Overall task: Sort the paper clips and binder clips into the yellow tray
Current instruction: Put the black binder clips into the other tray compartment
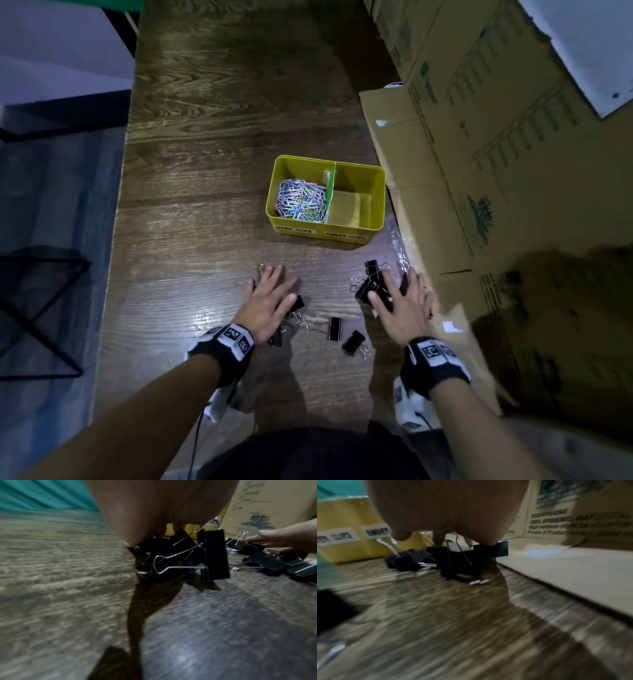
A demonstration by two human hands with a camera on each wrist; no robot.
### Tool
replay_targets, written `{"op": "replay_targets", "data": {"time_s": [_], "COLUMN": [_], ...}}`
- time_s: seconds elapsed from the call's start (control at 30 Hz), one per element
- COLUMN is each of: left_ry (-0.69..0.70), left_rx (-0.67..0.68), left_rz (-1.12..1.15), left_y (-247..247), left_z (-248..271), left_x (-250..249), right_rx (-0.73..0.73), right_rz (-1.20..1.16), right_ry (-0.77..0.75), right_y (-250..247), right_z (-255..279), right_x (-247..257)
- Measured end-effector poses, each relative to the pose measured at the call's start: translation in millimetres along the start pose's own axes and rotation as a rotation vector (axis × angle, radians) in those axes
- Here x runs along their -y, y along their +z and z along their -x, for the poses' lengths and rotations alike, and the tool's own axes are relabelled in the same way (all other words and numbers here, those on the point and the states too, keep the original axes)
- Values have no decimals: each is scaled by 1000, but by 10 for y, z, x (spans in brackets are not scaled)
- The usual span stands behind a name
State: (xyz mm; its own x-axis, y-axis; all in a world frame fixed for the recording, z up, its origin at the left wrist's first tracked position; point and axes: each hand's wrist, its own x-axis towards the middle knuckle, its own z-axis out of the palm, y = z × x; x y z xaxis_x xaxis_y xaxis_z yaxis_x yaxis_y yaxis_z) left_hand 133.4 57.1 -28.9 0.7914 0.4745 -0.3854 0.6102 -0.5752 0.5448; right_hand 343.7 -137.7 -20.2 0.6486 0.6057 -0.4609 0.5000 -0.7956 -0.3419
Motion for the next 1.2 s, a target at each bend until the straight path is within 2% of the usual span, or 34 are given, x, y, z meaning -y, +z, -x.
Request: {"op": "replay_targets", "data": {"time_s": [0.13,0.23,0.3,0.47,0.57,0.63,0.7,0.77,0.9,1.03,1.2], "left_ry": [28,30,30,-12,-30,-43,-45,-25,-10,-24,-11], "left_rx": [-1,-17,22,96,85,87,95,98,104,142,175], "left_rz": [104,34,-71,-217,-226,-228,-234,-232,-221,-279,-266], "left_y": [-26,-48,-20,139,173,167,143,102,49,94,127], "left_z": [166,373,494,504,423,396,403,443,531,519,510], "left_x": [-46,96,161,100,-1,-26,-10,24,97,80,28], "right_rx": [32,-107,-115,158,245,290,284,204,83,212,296], "right_rz": [-77,-172,-128,-5,115,73,-77,-176,-82,91,117], "right_ry": [-134,-82,-69,-292,-380,-403,-409,-388,-254,-202,-310], "right_y": [95,49,11,143,351,437,422,335,97,198,410], "right_z": [120,53,-48,-95,43,135,202,227,326,472,339], "right_x": [278,247,200,466,714,844,888,797,361,223,596]}}
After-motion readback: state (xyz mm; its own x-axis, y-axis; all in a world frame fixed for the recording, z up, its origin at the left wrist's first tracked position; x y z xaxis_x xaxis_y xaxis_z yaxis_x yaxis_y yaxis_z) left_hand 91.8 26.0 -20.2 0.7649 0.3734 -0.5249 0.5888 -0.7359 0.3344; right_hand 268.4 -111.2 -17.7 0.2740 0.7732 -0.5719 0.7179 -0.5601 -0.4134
